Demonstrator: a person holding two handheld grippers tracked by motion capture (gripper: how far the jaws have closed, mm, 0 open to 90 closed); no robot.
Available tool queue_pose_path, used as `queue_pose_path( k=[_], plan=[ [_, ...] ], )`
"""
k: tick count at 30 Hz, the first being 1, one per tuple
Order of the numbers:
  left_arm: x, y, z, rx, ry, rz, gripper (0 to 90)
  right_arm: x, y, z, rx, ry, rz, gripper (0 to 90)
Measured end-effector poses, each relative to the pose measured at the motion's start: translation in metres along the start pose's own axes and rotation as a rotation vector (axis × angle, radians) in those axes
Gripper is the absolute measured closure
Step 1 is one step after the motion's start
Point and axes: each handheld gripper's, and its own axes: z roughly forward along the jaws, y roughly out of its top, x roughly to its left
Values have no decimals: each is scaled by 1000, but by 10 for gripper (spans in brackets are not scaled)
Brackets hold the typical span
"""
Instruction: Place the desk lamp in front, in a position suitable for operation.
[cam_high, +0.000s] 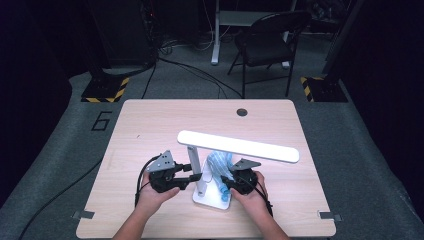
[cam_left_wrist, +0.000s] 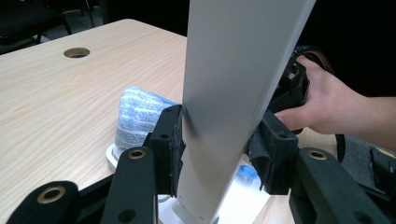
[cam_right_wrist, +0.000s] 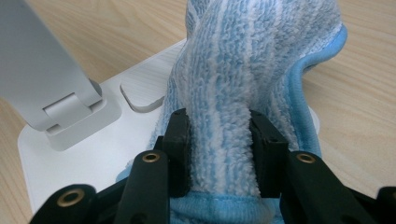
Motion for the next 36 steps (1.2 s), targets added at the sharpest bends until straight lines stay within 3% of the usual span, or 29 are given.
queue_pose_path(
  k=[5, 8, 11, 13, 16, 21, 23, 26, 29, 31, 34, 36],
  plan=[
    [0, 0, 0, 1, -1, -3, 574, -2, 3, 1, 15, -3, -7, 652],
    [0, 0, -1, 3, -3, -13, 579, -7, 4, 0, 19, -37, 9, 653],
    [3, -1, -5, 4, 13, -8, 602, -9, 4, -2, 25, -42, 28, 654],
    [7, -2, -8, -1, 22, -26, 608, -9, 4, -3, 23, -41, 30, 654],
    [13, -4, -13, 1, 43, -37, 615, -6, 3, -4, 17, -44, 42, 654],
    [18, -4, -16, 2, 131, -35, 642, 1, 4, -7, 27, -37, 27, 656],
    [18, -4, -14, 0, 153, -51, 651, 1, 5, -8, 18, -29, -22, 656],
    [15, -5, -4, -11, 176, -58, 693, 4, 6, -10, 15, -23, -27, 656],
    [12, -3, 1, -14, 197, -36, 750, 7, 7, -12, 9, -22, -33, 656],
    [12, -3, 0, -8, 200, -14, 759, 9, 7, -13, 7, -20, -33, 656],
    [11, -4, 1, -17, 198, -14, 763, 10, 9, -16, -1, -15, -45, 657],
    [11, -4, 1, -8, 174, -9, 763, 13, 11, -19, -9, -12, -37, 658]
  ],
)
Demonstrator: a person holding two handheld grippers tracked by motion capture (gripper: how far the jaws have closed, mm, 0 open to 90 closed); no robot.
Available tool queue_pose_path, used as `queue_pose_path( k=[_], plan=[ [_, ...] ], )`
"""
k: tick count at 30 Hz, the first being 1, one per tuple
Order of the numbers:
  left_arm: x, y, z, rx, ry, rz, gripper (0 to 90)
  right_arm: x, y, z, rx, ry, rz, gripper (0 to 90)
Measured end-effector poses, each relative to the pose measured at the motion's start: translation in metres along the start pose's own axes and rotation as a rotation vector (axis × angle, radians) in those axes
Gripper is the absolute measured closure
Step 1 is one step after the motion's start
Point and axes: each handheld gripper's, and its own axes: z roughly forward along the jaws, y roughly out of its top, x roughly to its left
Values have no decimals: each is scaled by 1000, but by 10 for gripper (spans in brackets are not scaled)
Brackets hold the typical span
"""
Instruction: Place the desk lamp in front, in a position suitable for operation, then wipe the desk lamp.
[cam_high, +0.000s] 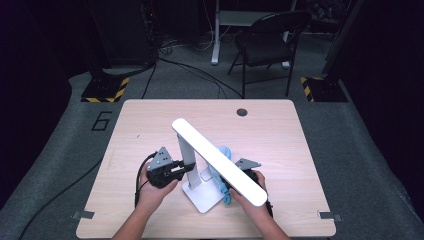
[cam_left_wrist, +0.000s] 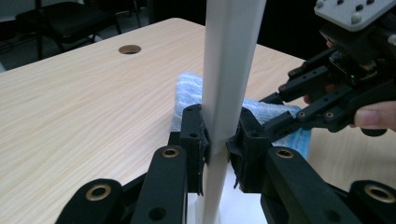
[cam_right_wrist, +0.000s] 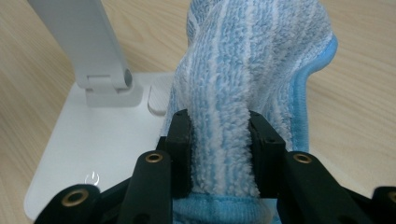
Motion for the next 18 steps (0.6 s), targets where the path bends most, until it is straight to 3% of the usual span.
queue_pose_path(
  k=[7, 12, 13, 14, 17, 18],
  plan=[
    [-5, -1, 2, -3, -72, 9, 764, 12, 9, 1, -23, 26, -36, 657],
    [-4, -1, 1, -2, -96, 10, 762, 27, 13, 14, 22, 49, -64, 657],
    [-4, -1, 1, 0, -96, 15, 762, 29, 13, 17, 27, 47, -87, 657],
    [-4, -1, 1, 2, -97, 17, 762, 32, 12, 19, 39, 38, -70, 656],
    [-4, -1, 0, 7, -108, 14, 762, 36, 11, 27, 55, 20, -99, 656],
    [-4, -1, 0, 7, -107, 19, 762, 37, 11, 29, 66, 16, -84, 657]
  ],
)
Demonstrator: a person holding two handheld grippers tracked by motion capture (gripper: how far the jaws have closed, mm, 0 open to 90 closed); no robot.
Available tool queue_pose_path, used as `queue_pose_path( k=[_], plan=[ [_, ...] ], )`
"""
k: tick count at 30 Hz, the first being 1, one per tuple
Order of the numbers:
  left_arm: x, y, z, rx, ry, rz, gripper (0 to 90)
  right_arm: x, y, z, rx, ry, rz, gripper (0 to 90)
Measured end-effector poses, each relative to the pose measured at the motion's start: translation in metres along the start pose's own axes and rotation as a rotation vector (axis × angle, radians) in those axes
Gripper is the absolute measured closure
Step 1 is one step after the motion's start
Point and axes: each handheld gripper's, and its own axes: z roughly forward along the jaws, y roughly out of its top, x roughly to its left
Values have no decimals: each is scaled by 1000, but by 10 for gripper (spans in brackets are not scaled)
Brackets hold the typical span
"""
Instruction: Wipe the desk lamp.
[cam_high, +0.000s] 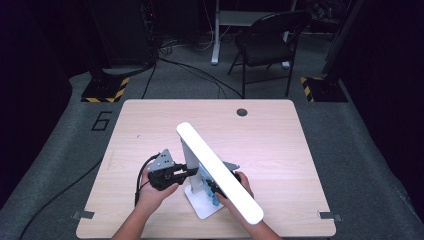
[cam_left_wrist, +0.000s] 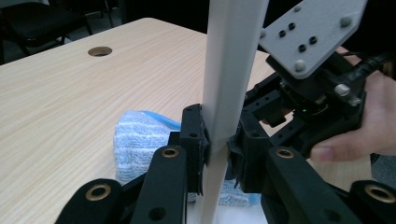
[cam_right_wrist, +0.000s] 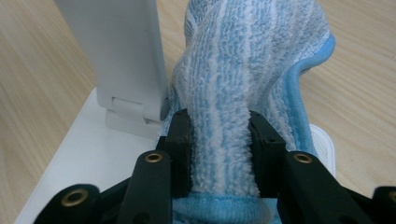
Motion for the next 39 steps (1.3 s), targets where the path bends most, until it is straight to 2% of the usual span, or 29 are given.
queue_pose_path(
  k=[2, 4, 9, 10, 12, 16, 17, 23, 24, 25, 27, 34, 36, 37, 38, 39],
  plan=[
    [-1, 0, 1, -8, 9, -5, 762, -4, -1, 2, -3, 9, 0, 660],
    [-1, -1, 1, -8, 8, -3, 762, -6, -2, 2, -4, 12, 30, 664],
    [-1, -2, 0, -12, 10, -9, 761, -18, -8, 2, -27, 44, 11, 670],
    [-1, -2, 0, -12, 10, -8, 761, -18, -9, 2, -36, 37, 31, 670],
    [0, -2, 0, -13, 13, -2, 761, -23, -9, 2, -38, 35, 14, 672],
    [0, -2, -1, -4, 3, -10, 761, -33, -11, 1, -40, 18, 26, 673],
    [0, -2, -1, -4, 3, -14, 761, -34, -11, -1, -35, 7, 56, 673],
    [1, -2, -1, -3, 9, -10, 761, -49, -15, -4, -43, -25, 73, 675],
    [1, -2, -1, -1, 9, -5, 761, -50, -15, -5, -37, -30, 99, 675],
    [0, -1, -1, -4, 5, -12, 762, -52, -16, -5, -45, -39, 100, 675],
    [1, -1, -1, 0, 14, 2, 764, -55, -17, -7, -40, -51, 109, 675],
    [0, 0, -2, 14, 10, 3, 765, -61, -18, -11, -27, -94, 108, 675],
    [2, -1, -3, 3, 23, 4, 765, -61, -17, -13, -19, -105, 110, 675],
    [3, -1, -4, 11, 16, 7, 764, -61, -17, -14, -13, -102, 109, 675],
    [4, -2, -4, 0, 21, -3, 763, -59, -18, -15, -11, -94, 127, 676],
    [5, -2, -4, -7, 12, -13, 762, -59, -18, -15, -12, -81, 118, 677]
  ],
)
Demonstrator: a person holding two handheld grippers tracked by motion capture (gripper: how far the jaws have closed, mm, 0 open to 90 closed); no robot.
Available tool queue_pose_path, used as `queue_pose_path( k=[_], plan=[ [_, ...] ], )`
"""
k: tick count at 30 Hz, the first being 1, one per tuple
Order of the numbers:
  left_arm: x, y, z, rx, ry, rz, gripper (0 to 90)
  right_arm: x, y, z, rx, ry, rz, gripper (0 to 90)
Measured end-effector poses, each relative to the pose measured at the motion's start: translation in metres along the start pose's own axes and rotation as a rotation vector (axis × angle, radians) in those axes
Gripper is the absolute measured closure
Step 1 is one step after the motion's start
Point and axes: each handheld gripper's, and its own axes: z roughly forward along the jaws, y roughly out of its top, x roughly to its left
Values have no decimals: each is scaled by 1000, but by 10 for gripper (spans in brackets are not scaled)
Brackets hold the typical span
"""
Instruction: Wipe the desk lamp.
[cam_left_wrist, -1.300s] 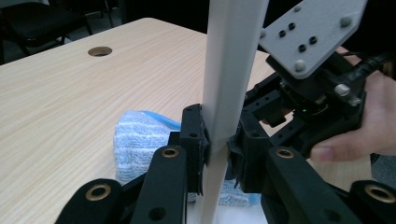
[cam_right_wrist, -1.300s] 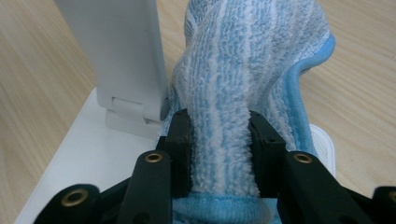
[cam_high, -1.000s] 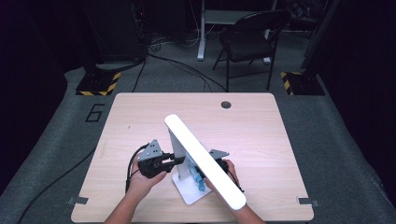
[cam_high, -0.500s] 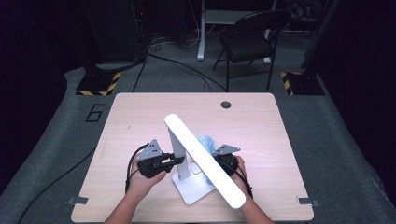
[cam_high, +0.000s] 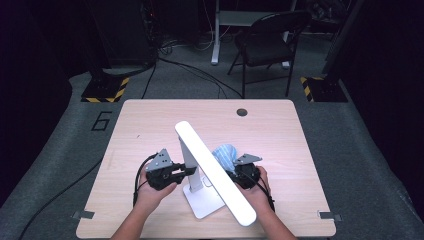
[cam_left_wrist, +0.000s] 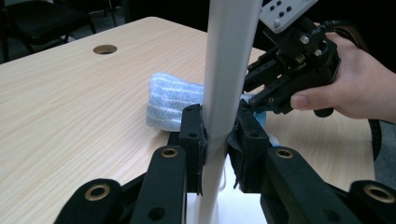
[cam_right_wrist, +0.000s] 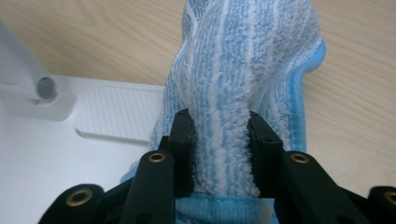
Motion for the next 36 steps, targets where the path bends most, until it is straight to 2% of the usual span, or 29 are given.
queue_pose_path(
  k=[4, 5, 6, 7, 8, 9, 11, 14, 15, 17, 18, 19, 22, 23, 24, 25, 27, 29, 30, 32, 34, 35, 36],
  plan=[
    [0, -1, 0, -2, -1, -5, 758, 9, 1, 0, 11, 35, 8, 678],
    [-1, -1, 0, -3, -1, -16, 758, 11, 1, 0, 9, 45, -4, 678],
    [-1, -1, 0, -3, -2, -17, 758, 15, 1, 1, 12, 52, 9, 678],
    [-1, -1, 0, -4, -3, -17, 758, 19, 1, 2, 9, 56, -16, 678],
    [0, -1, 0, -5, -3, -19, 758, 23, 2, 2, 12, 62, -9, 678],
    [0, -1, 0, -3, -3, -11, 757, 26, 2, 3, 8, 71, -37, 678],
    [0, -1, -1, -1, -4, -12, 757, 37, 1, 4, 10, 78, -56, 678],
    [1, -2, 0, -7, -5, -15, 755, 52, 1, 6, 18, 151, -74, 677],
    [1, -3, 0, -15, -5, -21, 755, 56, 1, 7, 18, 156, -77, 677],
    [1, -2, 0, -13, -5, -20, 755, 62, 2, 7, 14, 132, -112, 676],
    [1, -2, 0, -9, -4, -17, 755, 62, 2, 7, 21, 126, -109, 677],
    [1, -2, -1, -7, -3, -13, 756, 59, 1, 7, 14, 138, -114, 678],
    [0, -1, -1, -2, -1, -20, 757, 50, 0, 7, 17, 155, -82, 680],
    [1, 0, -2, 9, 1, 8, 759, 46, 0, 6, 15, 150, -84, 680],
    [0, 0, -1, 11, 8, 9, 761, 44, 0, 5, 20, 134, -75, 680],
    [-1, 1, -2, 17, 6, 14, 763, 37, -1, 6, 0, 113, -94, 680],
    [-1, 1, -2, 16, 6, 8, 763, 29, -2, 3, 10, 87, -61, 679],
    [-1, 0, -1, 6, 9, -1, 763, 19, -3, 1, 10, 71, -63, 679],
    [0, 1, -2, 16, 10, 6, 762, 16, -3, -1, 13, 58, -40, 678],
    [3, 0, -3, 8, 24, 9, 761, 8, -5, -6, 15, 32, -30, 677],
    [6, 0, -5, 7, 22, -2, 757, -2, -8, -12, 22, 51, -18, 676],
    [7, -1, -6, 4, 25, -5, 757, -4, -10, -15, 25, 50, -3, 675],
    [7, -1, -6, 3, 29, -6, 756, -8, -12, -17, 29, 41, -13, 675]
  ],
)
